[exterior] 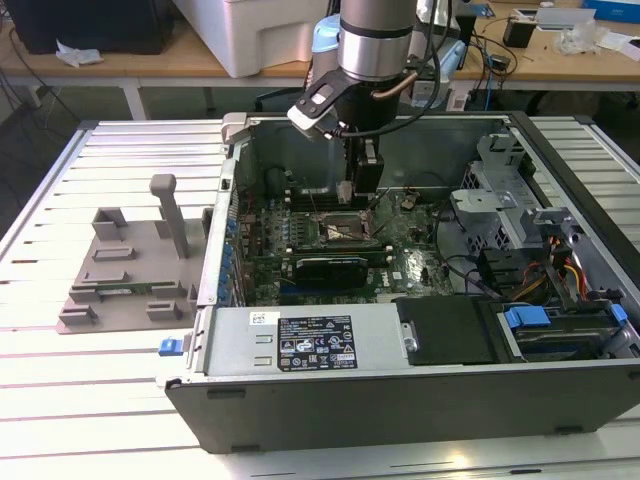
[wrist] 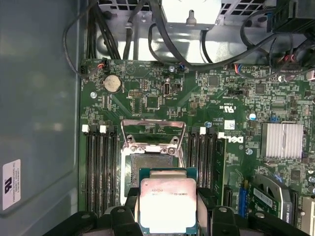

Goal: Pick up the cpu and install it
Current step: 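Place the cpu into insertion slot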

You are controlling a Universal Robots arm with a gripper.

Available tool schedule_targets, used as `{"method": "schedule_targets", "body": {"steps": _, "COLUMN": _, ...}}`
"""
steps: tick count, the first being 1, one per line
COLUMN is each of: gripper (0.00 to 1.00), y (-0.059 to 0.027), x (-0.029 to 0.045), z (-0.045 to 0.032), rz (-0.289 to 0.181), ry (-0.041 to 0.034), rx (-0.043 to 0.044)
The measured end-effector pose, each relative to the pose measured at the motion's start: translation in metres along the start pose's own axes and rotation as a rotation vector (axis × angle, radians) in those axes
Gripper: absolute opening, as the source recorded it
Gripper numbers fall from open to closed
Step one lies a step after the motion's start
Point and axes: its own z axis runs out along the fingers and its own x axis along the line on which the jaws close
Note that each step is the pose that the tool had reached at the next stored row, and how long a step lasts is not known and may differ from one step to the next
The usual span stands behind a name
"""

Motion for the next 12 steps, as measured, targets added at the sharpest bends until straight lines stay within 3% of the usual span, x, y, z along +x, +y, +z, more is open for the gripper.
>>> {"method": "schedule_targets", "body": {"steps": 6, "gripper": 0.54, "y": -0.0043, "x": 0.0019, "z": 0.0062, "rz": 0.0, "ry": 0.0002, "rx": -0.0001}}
{"method": "schedule_targets", "body": {"steps": 12, "gripper": 0.54, "y": -0.0045, "x": 0.0025, "z": 0.021, "rz": -0.001, "ry": 0.0002, "rx": -0.0001}}
